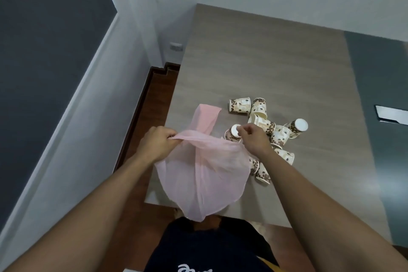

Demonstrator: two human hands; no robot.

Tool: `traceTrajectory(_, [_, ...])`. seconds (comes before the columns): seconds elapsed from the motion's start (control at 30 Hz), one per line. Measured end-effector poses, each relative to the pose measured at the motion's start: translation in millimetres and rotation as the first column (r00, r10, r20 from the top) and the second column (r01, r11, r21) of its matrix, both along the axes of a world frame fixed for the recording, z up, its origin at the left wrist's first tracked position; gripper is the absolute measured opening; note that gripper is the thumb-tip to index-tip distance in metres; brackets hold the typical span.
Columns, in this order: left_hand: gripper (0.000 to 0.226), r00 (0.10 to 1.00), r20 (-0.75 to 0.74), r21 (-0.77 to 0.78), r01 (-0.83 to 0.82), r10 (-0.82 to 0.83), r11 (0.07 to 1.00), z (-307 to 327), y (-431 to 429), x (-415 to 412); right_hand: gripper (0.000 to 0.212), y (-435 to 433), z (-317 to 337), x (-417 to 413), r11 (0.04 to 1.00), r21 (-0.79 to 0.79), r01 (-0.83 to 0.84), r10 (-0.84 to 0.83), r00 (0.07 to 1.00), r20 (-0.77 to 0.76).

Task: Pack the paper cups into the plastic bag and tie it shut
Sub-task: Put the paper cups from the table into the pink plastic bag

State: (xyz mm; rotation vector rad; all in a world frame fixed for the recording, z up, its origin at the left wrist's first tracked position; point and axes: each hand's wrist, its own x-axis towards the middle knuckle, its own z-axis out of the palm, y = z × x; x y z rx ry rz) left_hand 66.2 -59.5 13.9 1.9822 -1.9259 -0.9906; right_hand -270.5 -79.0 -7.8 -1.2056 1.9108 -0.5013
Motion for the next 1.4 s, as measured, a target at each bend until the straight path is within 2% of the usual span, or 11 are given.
traceTrajectory(0.23, [0.056,0.99,-0.098,0.11,-0.088,0.099,0.99,8.6,1.9,-8.0,0.073,-22.2,-29.2,-13.6,0.952,0.175,-0.252,0.279,0.949,-0.148])
traceTrajectory(0.4, [0.018,0.963,-0.23,0.145,-0.107,0.139,0.984,17.6,-4.7,-25.2,0.075,-30.4,-55.2,-24.3,0.915,0.239,-0.324,0.367,0.915,-0.166])
traceTrajectory(0.47, [0.016,0.948,-0.277,0.145,-0.123,0.159,0.982,19.7,-9.1,-31.8,0.068,-31.9,-61.9,-28.5,0.928,0.217,-0.304,0.339,0.928,-0.151])
traceTrajectory(0.57, [0.047,0.932,-0.278,0.117,-0.207,0.232,0.971,13.4,-15.6,-37.5,0.054,-32.5,-60.9,-32.7,0.972,0.114,-0.208,0.219,0.971,-0.097])
traceTrajectory(0.73, [0.058,0.922,-0.242,0.006,-0.31,0.302,0.951,14.6,-30.8,-50.1,0.045,-44.1,-10.6,-31.8,1.0,0.007,0.01,-0.011,0.981,0.195])
traceTrajectory(0.83, [0.053,0.915,-0.246,0.0,-0.328,0.318,0.945,20.0,-40.7,-60.5,0.027,-52.2,31.6,-25.9,0.994,0.028,0.104,-0.103,0.849,0.518])
traceTrajectory(0.93, [0.045,0.915,-0.24,-0.017,-0.338,0.324,0.941,23.8,-49.5,-67.3,0.048,-47.1,78.9,-14.2,0.988,0.152,0.037,-0.152,0.478,0.865])
traceTrajectory(1.0, [0.039,0.914,-0.249,-0.035,-0.34,0.321,0.94,26.5,-54.4,-70.4,0.06,-36.2,100.1,-4.2,0.976,0.172,-0.136,-0.12,0.326,0.938])
traceTrajectory(1.17, [0.015,0.935,-0.278,-0.039,-0.24,0.22,0.97,43.5,-59.8,-70.2,0.062,-12.5,81.1,26.5,0.883,0.222,-0.414,0.019,0.504,0.864])
traceTrajectory(1.3, [0.026,0.964,-0.257,-0.003,-0.069,0.066,0.998,63.8,-48.5,-53.1,0.048,4.2,58.3,44.8,0.944,0.292,-0.152,-0.099,0.714,0.693])
traceTrajectory(1.4, [0.031,0.974,-0.216,0.087,-0.044,0.062,0.995,72.5,-38.5,-41.6,0.039,15.5,48.8,57.4,0.983,0.176,-0.046,-0.051,0.861,0.506])
